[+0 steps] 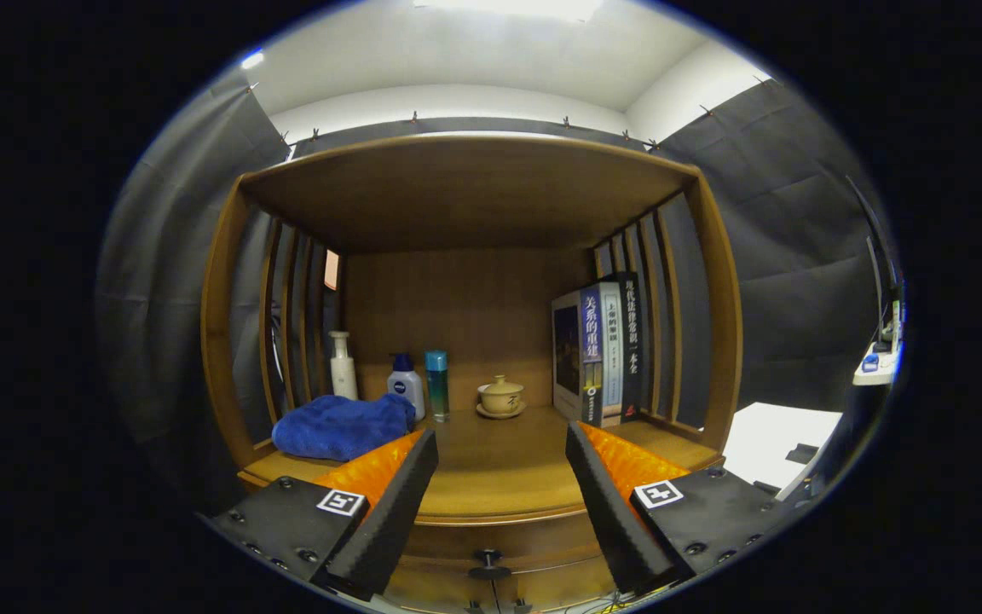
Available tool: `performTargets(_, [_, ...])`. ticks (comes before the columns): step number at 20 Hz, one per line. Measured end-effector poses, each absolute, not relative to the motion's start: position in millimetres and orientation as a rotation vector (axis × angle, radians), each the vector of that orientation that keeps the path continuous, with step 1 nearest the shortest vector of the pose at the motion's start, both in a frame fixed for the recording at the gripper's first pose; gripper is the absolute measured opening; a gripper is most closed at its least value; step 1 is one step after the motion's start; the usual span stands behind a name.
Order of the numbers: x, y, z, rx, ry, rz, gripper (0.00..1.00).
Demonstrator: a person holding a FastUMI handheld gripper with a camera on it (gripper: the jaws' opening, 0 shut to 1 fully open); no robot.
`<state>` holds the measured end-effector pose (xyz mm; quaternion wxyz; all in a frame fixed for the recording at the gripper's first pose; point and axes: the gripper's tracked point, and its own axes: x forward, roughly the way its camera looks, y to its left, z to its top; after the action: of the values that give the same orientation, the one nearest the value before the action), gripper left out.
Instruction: Pull open the drawer, take out the items inside it, and place them on the countertop above the cabinet.
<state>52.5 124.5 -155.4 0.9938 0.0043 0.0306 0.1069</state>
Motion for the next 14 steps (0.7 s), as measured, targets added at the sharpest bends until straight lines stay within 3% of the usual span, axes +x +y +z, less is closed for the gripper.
performTargets(9, [69,126,-246,0.038,0.171,0.202,1.0])
performTargets(14, [66,126,-245,0.022,0.121,0.214,0.99])
